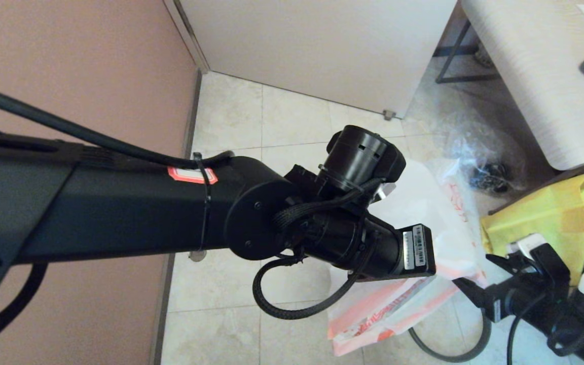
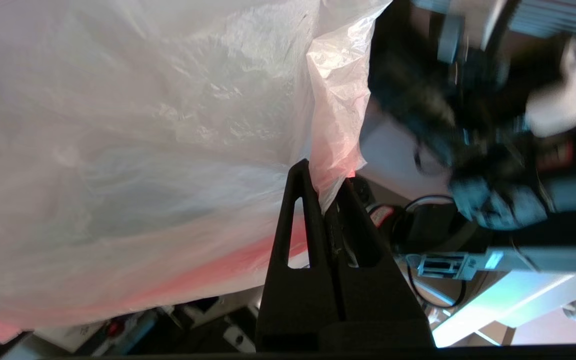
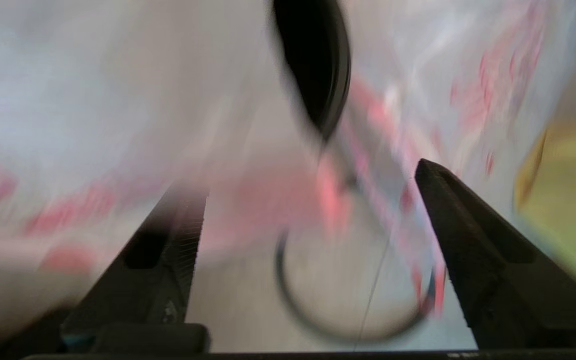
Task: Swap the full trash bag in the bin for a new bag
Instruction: Put the new garbage bag on the trash can
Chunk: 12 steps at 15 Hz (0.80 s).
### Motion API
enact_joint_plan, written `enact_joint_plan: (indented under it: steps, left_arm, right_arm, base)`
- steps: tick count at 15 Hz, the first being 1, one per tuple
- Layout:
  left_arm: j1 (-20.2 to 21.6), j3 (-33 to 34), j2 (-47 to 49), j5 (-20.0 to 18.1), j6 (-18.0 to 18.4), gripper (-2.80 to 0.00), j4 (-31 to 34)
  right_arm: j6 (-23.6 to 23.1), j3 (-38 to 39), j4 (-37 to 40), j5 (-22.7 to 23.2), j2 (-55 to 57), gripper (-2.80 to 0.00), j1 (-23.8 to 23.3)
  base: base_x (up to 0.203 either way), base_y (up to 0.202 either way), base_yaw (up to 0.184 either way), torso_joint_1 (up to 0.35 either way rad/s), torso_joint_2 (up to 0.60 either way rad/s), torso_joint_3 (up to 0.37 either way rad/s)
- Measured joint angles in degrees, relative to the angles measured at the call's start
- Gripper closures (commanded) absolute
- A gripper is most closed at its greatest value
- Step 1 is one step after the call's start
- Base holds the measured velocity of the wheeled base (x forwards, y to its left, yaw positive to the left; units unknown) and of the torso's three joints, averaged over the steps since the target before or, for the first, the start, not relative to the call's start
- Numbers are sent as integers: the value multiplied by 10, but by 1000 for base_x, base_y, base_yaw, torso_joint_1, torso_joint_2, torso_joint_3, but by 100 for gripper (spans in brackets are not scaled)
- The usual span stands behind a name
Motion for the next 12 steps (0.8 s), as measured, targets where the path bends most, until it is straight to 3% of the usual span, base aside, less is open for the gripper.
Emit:
enact_joint_plan:
  steps: [1,5,12]
  left_arm:
    - [0,0,-3,0,0,0,10]
    - [1,1,-9,0,0,0,13]
    - [-8,12,-11,2,5,0,33]
  right_arm:
    - [-5,-20,-2,0,18,0,1]
    - [-15,-45,-4,-1,55,0,6]
    - [9,12,-5,21,20,0,10]
  base:
    - [0,0,0,0,0,0]
    - [0,0,0,0,0,0]
    - [0,0,0,0,0,0]
